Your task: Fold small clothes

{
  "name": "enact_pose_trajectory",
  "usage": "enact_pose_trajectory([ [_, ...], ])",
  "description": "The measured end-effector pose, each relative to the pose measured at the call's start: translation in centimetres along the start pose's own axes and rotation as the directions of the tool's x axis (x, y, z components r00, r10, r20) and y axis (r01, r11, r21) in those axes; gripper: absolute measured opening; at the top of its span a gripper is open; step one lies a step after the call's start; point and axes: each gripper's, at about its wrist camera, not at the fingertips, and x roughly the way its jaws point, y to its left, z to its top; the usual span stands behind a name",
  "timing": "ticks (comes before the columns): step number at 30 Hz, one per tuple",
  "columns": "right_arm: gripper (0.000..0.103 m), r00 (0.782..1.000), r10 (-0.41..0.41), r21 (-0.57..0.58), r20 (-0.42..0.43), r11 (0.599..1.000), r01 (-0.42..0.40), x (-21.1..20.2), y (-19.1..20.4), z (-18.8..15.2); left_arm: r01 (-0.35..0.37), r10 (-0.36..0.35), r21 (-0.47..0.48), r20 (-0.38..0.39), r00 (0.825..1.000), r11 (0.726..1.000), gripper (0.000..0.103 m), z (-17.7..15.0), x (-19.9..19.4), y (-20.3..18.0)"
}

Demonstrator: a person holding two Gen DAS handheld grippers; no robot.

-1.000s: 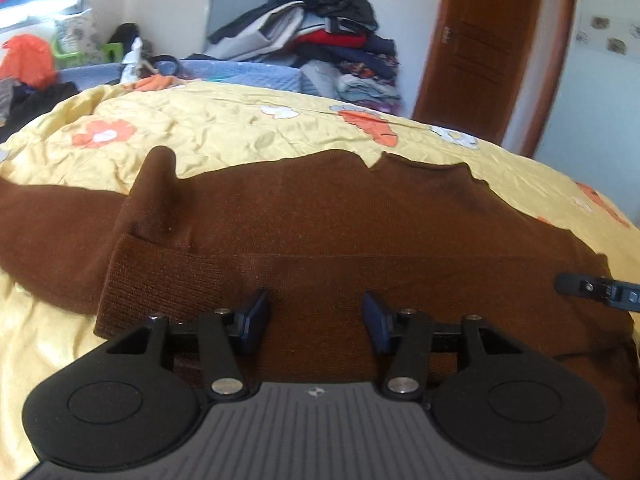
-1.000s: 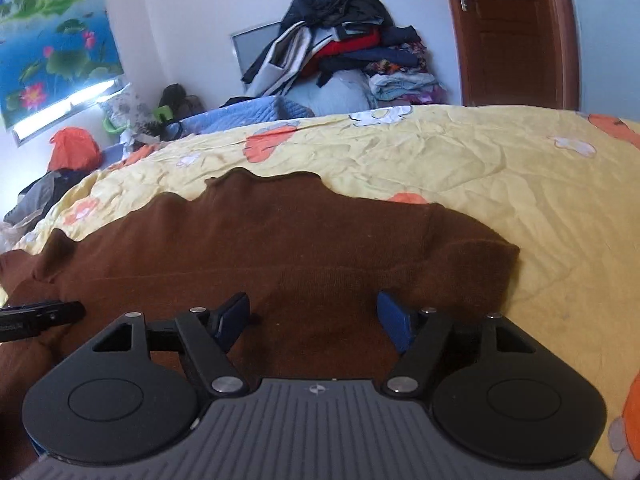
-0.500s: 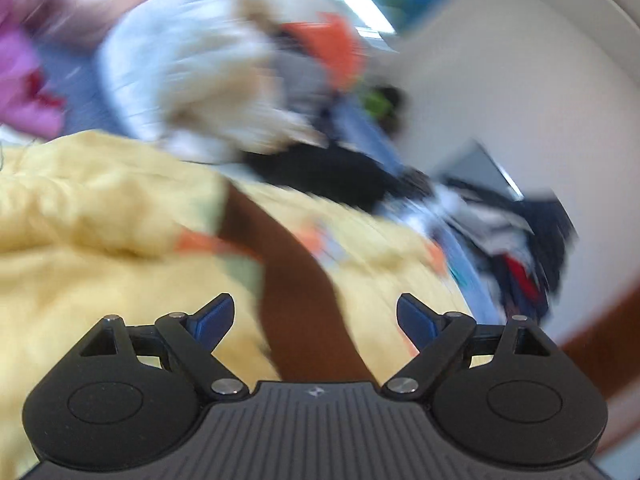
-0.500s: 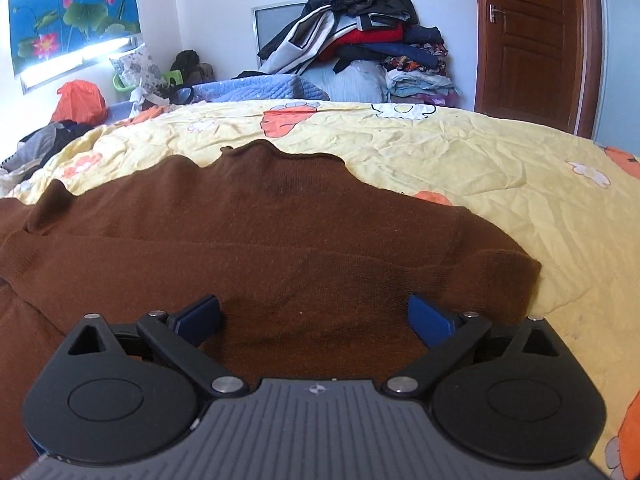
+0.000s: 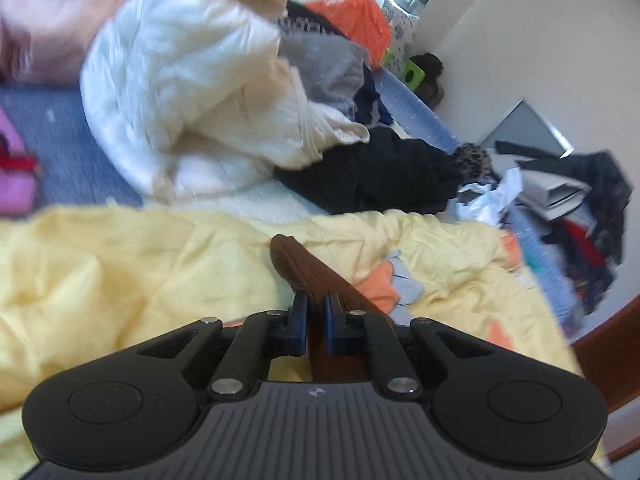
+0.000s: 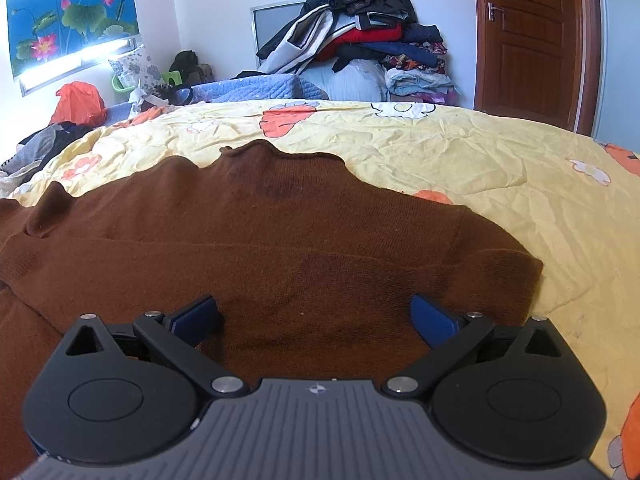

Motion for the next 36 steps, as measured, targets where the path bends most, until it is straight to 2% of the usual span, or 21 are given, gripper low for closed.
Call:
enact_pose_trajectory([
  [4, 0.102, 1.0, 0.004, 0.011, 0.003, 1.0, -0.004, -0.1, -0.1, 0.0, 0.034, -0.056, 0.148, 0.145, 0.988, 0.988, 0.005, -1.4, -5.2, -4.6],
  [6, 0.102, 1.0, 0.007, 0.019, 0.006, 1.0, -0.007, -0.1, -0.1, 0.0, 0.116, -0.18, 0.306, 0.19, 0.965, 0.945, 0.003, -4.3, -9.0, -9.2],
  [7, 0.102, 1.0, 0.009, 0.023, 0.007, 1.0, -0.009, -0.1, -0.2, 0.0, 0.18, -0.269, 0.401, 0.179, 0.946, 0.898, 0.003, -6.6, -11.1, -11.7],
  [8, 0.102, 1.0, 0.011, 0.027, 0.008, 1.0, -0.011, -0.1, -0.3, 0.0, 0.247, -0.362, 0.495, 0.15, 0.92, 0.833, 0.003, -9.4, -13.1, -14.1],
  [10, 0.102, 1.0, 0.018, 0.038, 0.012, 0.999, -0.018, -0.2, -0.4, 0.0, 0.385, -0.531, 0.666, 0.019, 0.847, 0.638, 0.003, -16.5, -16.7, -18.1],
  [11, 0.102, 1.0, 0.022, 0.045, 0.014, 0.999, -0.023, -0.2, -0.6, 0.0, 0.427, -0.569, 0.735, -0.069, 0.82, 0.526, 0.004, -20.3, -18.0, -19.7],
  [13, 0.102, 0.999, 0.031, 0.057, 0.019, 0.998, -0.032, -0.3, -0.8, 0.0, 0.486, -0.557, 0.811, -0.25, 0.792, 0.326, 0.005, -27.9, -19.5, -21.7],
  [14, 0.102, 0.999, 0.035, 0.064, 0.022, 0.997, -0.037, -0.4, -0.9, -0.1, 0.508, -0.523, 0.824, -0.325, 0.788, 0.252, 0.007, -31.0, -20.0, -21.9],
  [16, 0.102, 0.999, 0.042, 0.075, 0.026, 0.996, -0.044, -0.5, -1.0, -0.1, 0.53, -0.455, 0.828, -0.408, 0.792, 0.18, 0.008, -35.1, -21.0, -21.1],
  [17, 0.102, 0.999, 0.044, 0.079, 0.027, 0.996, -0.046, -0.5, -1.1, -0.1, 0.538, -0.45, 0.824, -0.417, 0.789, 0.179, 0.008, -36.0, -21.5, -20.1],
  [20, 0.102, 0.998, 0.051, 0.088, 0.031, 0.995, -0.054, -0.5, -1.2, -0.1, 0.574, -0.463, 0.784, -0.428, 0.776, 0.238, 0.01, -35.6, -22.5, -16.9],
  [22, 0.102, 0.998, 0.057, 0.095, 0.034, 0.994, -0.06, -0.6, -1.3, -0.1, 0.545, -0.461, 0.784, -0.382, 0.801, 0.298, 0.016, -33.9, -22.5, -14.8],
  [25, 0.102, 0.999, 0.04, 0.073, 0.025, 0.996, -0.041, -0.5, -1.1, -0.1, 0.479, -0.466, 0.761, -0.263, 0.845, 0.437, 0.065, -29.3, -21.1, -12.1],
  [26, 0.102, 0.999, 0.03, 0.061, 0.019, 0.998, -0.031, -0.4, -0.9, 0.0, 0.439, -0.471, 0.755, -0.196, 0.86, 0.488, 0.093, -27.6, -20.8, -11.5],
  [28, 0.102, 1.0, 0.014, 0.043, 0.013, 0.999, -0.015, -0.4, -0.6, 0.0, 0.277, -0.445, 0.763, 0.016, 0.895, 0.584, 0.101, -23.9, -19.7, -10.2],
  [29, 0.102, 1.0, 0.01, 0.038, 0.011, 0.999, -0.01, -0.4, -0.5, 0.0, 0.17, -0.413, 0.775, 0.126, 0.902, 0.608, 0.101, -22.3, -19.1, -10.1],
  [30, 0.102, 1.0, 0.008, 0.036, 0.011, 0.999, -0.008, -0.4, -0.5, 0.0, 0.052, -0.372, 0.791, 0.227, 0.9, 0.609, 0.101, -20.9, -18.2, -10.2],
  [31, 0.102, 1.0, 0.009, 0.037, 0.011, 0.999, -0.009, -0.4, -0.5, 0.0, -0.054, -0.337, 0.811, 0.301, 0.892, 0.583, 0.101, -19.6, -16.8, -10.6],
  [33, 0.102, 1.0, 0.012, 0.041, 0.012, 0.999, -0.013, -0.4, -0.5, -0.1, -0.203, -0.256, 0.845, 0.365, 0.895, 0.495, 0.101, -17.4, -13.5, -11.0],
  [35, 0.102, 1.0, 0.015, 0.046, 0.014, 0.999, -0.016, -0.5, -0.6, -0.1, -0.238, -0.174, 0.862, 0.345, 0.922, 0.448, 0.1, -15.4, -10.5, -10.7],
  [36, 0.102, 1.0, 0.016, 0.047, 0.014, 0.999, -0.016, -0.5, -0.6, -0.1, -0.209, -0.13, 0.863, 0.298, 0.946, 0.46, 0.1, -14.2, -9.3, -10.5],
])
